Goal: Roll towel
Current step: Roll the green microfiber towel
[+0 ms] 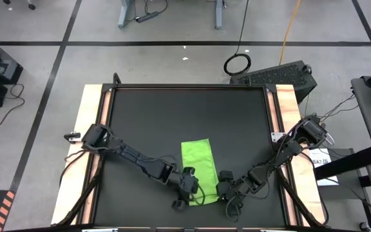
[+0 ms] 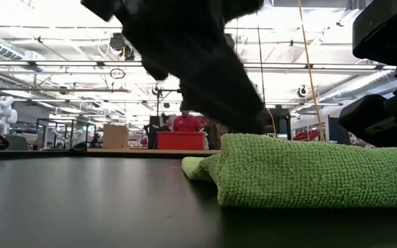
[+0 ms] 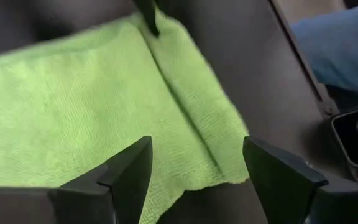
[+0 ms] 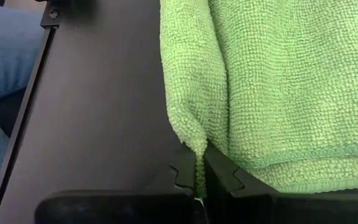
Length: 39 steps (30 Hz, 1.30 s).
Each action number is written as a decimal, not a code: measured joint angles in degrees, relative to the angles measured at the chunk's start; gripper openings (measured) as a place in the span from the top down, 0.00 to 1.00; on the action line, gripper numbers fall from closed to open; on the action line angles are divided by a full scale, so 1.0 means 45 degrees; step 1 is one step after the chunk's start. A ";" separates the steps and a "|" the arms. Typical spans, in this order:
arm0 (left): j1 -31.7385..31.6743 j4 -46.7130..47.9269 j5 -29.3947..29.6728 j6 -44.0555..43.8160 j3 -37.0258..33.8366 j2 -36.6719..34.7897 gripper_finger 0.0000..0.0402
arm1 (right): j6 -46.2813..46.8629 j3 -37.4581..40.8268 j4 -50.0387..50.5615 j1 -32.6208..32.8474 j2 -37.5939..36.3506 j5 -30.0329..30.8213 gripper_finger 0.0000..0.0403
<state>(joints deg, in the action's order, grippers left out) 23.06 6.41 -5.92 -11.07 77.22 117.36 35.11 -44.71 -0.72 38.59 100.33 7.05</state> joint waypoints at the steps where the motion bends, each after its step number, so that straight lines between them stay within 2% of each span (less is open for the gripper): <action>1: 0.0144 0.0081 0.0355 0.0050 0.0007 -0.0120 0.36 | 0.0000 0.0000 -0.0005 -0.0002 0.0000 0.0003 1.00; 6: 0.1024 -0.0037 0.2788 0.0684 0.0002 -0.0498 0.36 | -0.0063 0.0000 0.0023 0.0005 0.0000 0.0015 1.00; 10: 0.1822 -0.0994 0.4684 0.1007 0.0010 -0.0544 0.36 | -0.0294 0.0000 -0.0024 0.0005 0.0000 0.0027 1.00; 22: 0.3992 -0.1312 0.7827 -0.0888 0.0007 -0.0524 0.36 | -0.1081 0.0010 -0.0195 0.0013 0.0010 0.0087 1.00; 27: 0.4348 -0.1306 0.9595 -0.0089 0.0007 -0.0524 0.36 | -0.1436 0.0010 -0.0249 -0.0052 0.0013 0.0121 1.00; 31: 0.4165 -0.1288 0.9771 0.0898 0.0007 -0.0524 0.36 | -0.1422 0.0010 -0.0264 -0.0191 0.0015 0.0380 1.00; 39: 0.4084 0.0096 0.9562 0.1341 0.0007 -0.0519 0.36 | -0.0577 0.0010 -0.0276 -0.0528 0.0015 0.0090 1.00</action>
<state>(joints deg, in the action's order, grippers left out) 41.44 6.84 37.11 -5.03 77.25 115.02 32.52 -44.66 -1.96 36.21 100.40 7.45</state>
